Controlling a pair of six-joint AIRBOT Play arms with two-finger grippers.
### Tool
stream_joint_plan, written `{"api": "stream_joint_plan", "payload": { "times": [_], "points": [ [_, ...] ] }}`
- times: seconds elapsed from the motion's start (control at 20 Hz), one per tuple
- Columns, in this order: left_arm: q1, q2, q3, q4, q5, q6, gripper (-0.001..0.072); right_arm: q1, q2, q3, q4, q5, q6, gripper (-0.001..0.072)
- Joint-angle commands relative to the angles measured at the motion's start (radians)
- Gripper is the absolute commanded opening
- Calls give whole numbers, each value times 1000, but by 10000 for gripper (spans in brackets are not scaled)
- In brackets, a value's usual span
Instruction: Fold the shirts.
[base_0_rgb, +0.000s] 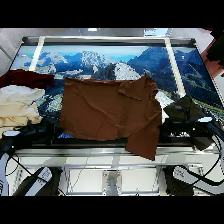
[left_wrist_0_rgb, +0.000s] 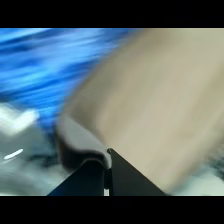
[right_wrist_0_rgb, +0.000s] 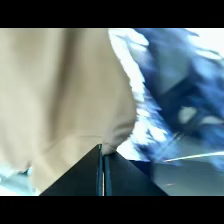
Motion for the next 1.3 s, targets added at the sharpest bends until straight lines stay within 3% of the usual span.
{"api": "stream_joint_plan", "payload": {
  "times": [0.0,0.1,0.25,0.35,0.55,0.7,0.8,0.95,1.05,1.25],
  "points": [
    [1,1,106,-476,-106,299,11,-1,37,84,53,162,-62,27],
    [1,1,226,-627,-230,428,10,-1,134,193,66,247,-61,27],
    [1,3,420,-832,-365,462,10,-2,348,402,105,276,-39,27],
    [1,18,553,-949,-387,477,8,-2,498,552,133,241,23,27],
    [1,116,846,-917,-340,495,8,-2,740,823,119,113,103,24],
    [2,183,1090,-763,-181,495,8,0,797,1027,-2,45,169,23],
    [1,201,1248,-490,6,472,8,-1,776,1148,-148,42,200,23],
    [1,200,1383,38,193,214,8,0,700,1216,-242,48,233,22],
    [0,181,1385,175,99,166,8,-1,601,1212,-149,87,232,22],
    [-77,11,1342,172,-136,162,8,30,260,1212,174,208,169,24]
  ]
}}
